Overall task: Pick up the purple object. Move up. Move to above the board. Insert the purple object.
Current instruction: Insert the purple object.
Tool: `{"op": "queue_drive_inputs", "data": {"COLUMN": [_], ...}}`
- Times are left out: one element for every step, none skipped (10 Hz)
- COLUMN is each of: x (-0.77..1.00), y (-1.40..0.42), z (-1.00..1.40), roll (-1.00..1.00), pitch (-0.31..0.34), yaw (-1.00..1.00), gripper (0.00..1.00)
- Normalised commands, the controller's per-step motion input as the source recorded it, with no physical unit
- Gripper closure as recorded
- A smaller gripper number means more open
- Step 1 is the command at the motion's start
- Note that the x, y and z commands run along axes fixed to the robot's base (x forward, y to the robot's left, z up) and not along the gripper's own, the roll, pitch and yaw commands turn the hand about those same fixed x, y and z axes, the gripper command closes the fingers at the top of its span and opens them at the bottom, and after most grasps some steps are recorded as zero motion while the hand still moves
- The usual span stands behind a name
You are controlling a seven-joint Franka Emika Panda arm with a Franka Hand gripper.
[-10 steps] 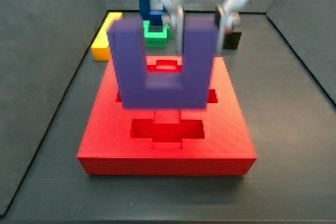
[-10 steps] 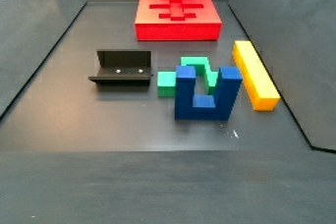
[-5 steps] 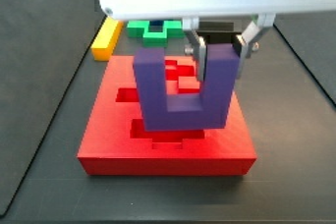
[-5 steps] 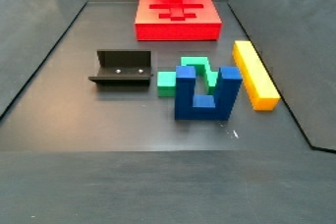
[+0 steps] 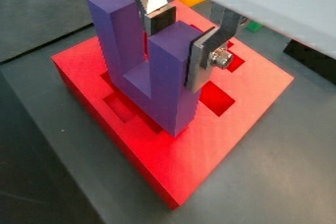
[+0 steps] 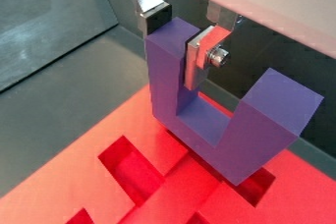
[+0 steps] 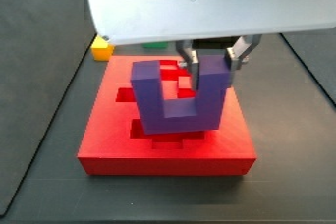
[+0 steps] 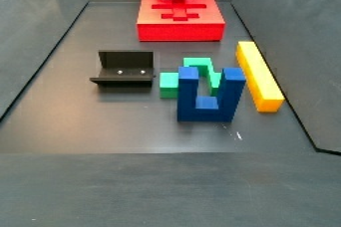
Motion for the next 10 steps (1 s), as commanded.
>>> {"op": "queue_drive_inputs", "data": {"x": [-0.24, -0.23, -0.21, -0.20, -0.10, 0.04, 0.28, 0.34, 0.32, 0.27], "y": [-0.08, -0.06, -0.05, -0.06, -0.08, -0.10, -0.03, 0.00, 0.00, 0.00], "z": [-0.06, -0.01, -0.02, -0.05, -0.09, -0.12, -0.10, -0.05, -0.01, 0.00], "roll": [0.08, 0.01, 0.00, 0.00, 0.05, 0.07, 0.07, 0.10, 0.12, 0.13], "pitch": [-0.034, -0.036, -0.039, -0.046, -0.049, -0.040, -0.031, -0.007, 0.000, 0.000], "yaw": [0.00, 0.00, 0.00, 0.00, 0.00, 0.00, 0.03, 0.02, 0.01, 0.00], "gripper": [1.00, 1.00, 1.00, 1.00, 1.00, 1.00, 1.00, 1.00, 1.00, 1.00]}}
